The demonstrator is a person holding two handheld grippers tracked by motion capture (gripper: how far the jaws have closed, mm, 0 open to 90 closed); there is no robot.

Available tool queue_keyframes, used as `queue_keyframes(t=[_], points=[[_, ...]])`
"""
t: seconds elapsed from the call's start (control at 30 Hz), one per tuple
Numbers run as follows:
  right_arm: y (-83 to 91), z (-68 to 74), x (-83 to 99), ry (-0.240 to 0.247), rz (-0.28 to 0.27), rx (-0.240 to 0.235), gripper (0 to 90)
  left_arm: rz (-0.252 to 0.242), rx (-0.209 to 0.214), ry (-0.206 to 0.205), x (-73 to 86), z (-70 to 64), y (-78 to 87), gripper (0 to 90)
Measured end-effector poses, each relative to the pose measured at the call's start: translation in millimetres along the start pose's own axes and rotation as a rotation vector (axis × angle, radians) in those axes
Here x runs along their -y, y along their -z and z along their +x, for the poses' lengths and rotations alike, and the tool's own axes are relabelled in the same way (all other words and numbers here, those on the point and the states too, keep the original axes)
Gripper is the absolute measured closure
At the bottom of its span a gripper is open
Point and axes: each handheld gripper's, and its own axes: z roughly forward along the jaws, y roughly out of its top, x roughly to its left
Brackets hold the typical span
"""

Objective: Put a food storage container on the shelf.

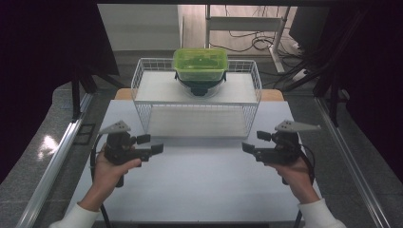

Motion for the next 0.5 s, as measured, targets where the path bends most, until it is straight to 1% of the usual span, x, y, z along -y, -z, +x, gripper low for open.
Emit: queue_keyframes(t=[0.03,0.07,0.13,0.2,0.23,0.27,0.33,0.37,0.43,0.5], points=[[-0.4,-0.6,8.9,-0.011,0.007,-0.002,22.4,0.015,-0.005,0.002,7.3,-0.5,-2.5,26.9],[-1.3,-0.6,17.3,-0.022,0.016,-0.001,22.4,0.030,-0.013,-0.007,13.5,-0.4,-4.8,26.8],[-3.5,-0.4,30.4,-0.025,0.044,0.002,22.4,0.041,-0.028,-0.012,24.0,-0.3,-8.2,26.8],[-7.3,-1.2,44.3,-0.034,0.068,0.009,22.4,0.038,-0.031,-0.004,32.0,1.3,-10.5,26.7],[-9.7,-1.9,49.4,-0.040,0.077,0.014,22.7,0.035,-0.033,0.006,35.5,2.3,-12.0,26.9],[-12.5,-2.6,53.9,-0.048,0.088,0.016,23.3,0.045,-0.031,0.011,38.1,3.3,-14.0,27.0],[-19.0,-4.1,60.6,-0.054,0.116,0.011,23.5,0.058,-0.039,0.013,41.5,4.4,-16.7,26.6],[-19.0,-4.1,60.6,-0.054,0.116,0.011,23.5,0.058,-0.039,0.013,41.5,4.4,-16.7,26.7],[-24.0,-3.7,64.7,-0.047,0.139,0.010,23.4,0.063,-0.044,0.014,44.1,5.6,-18.2,26.6],[-23.2,-3.4,64.2,-0.041,0.130,0.011,23.3,0.059,-0.049,0.013,44.7,5.9,-18.2,26.6]])
